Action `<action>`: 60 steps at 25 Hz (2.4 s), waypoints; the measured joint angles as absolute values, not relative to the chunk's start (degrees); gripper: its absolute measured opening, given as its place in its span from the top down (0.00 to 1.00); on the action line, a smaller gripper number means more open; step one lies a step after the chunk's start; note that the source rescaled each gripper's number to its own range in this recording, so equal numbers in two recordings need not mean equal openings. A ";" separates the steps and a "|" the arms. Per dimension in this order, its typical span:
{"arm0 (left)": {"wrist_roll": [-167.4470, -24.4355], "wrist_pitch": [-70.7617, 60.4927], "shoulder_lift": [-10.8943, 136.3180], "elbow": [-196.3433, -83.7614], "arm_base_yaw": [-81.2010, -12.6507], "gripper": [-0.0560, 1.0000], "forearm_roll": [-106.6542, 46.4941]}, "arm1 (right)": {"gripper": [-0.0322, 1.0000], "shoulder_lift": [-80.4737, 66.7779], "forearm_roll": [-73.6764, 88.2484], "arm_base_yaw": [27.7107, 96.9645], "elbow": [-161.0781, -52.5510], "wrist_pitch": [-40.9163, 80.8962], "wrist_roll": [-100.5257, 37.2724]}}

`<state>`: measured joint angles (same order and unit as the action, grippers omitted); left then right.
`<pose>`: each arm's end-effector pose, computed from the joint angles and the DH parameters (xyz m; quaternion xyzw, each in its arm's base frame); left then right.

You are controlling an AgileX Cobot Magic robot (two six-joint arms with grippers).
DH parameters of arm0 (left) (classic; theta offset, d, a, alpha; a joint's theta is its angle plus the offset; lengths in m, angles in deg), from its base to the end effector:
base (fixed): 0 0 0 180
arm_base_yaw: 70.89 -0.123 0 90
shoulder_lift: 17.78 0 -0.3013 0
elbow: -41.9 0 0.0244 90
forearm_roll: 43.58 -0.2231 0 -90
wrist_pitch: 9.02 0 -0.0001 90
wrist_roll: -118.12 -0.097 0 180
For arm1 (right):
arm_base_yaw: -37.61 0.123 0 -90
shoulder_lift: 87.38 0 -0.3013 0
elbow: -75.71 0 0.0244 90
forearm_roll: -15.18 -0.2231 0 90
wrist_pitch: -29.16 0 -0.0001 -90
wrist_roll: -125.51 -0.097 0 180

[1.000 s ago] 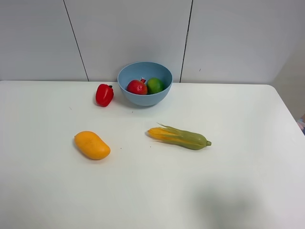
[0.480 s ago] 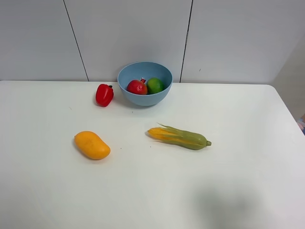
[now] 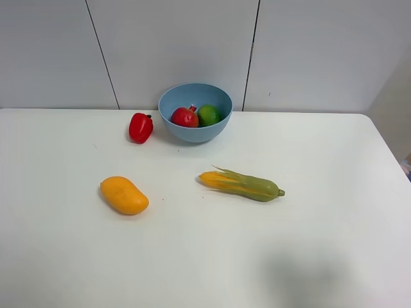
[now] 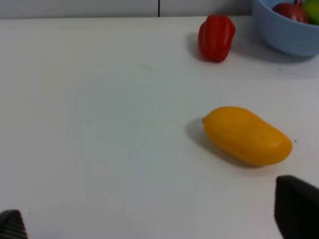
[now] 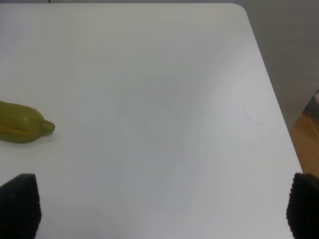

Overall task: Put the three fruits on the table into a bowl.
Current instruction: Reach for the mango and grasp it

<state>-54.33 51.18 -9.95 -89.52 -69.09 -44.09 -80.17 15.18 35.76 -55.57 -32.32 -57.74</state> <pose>-0.0394 0.0020 0.2643 -0.0428 0.8498 -0.0384 0.5240 -0.0417 0.0013 0.2613 0.0380 0.8537 0.0063 0.5194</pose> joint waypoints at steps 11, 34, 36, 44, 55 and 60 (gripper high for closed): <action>-39.07 50.47 23.15 -99.13 -69.09 0.00 -42.79 | 0.00 -80.17 15.18 35.76 -55.57 -32.32 -57.74; -20.19 41.52 76.02 -120.73 -54.14 0.00 -41.80 | 0.00 -80.17 15.18 35.76 -55.57 -32.32 -57.74; -19.54 38.82 77.09 -120.73 -52.68 0.00 -42.48 | 0.00 -80.17 15.18 35.76 -55.57 -32.32 -57.74; -11.79 37.11 85.94 -120.73 -49.25 0.00 -36.91 | 0.00 -80.17 15.18 35.76 -55.57 -32.32 -57.74; -2.94 30.13 89.54 -120.73 -48.66 0.00 -37.86 | 0.00 -80.17 15.18 35.76 -55.57 -32.32 -57.76; -2.58 30.15 91.54 -120.73 -48.66 0.00 -37.36 | 0.00 -80.17 15.18 35.76 -55.57 -32.32 -57.76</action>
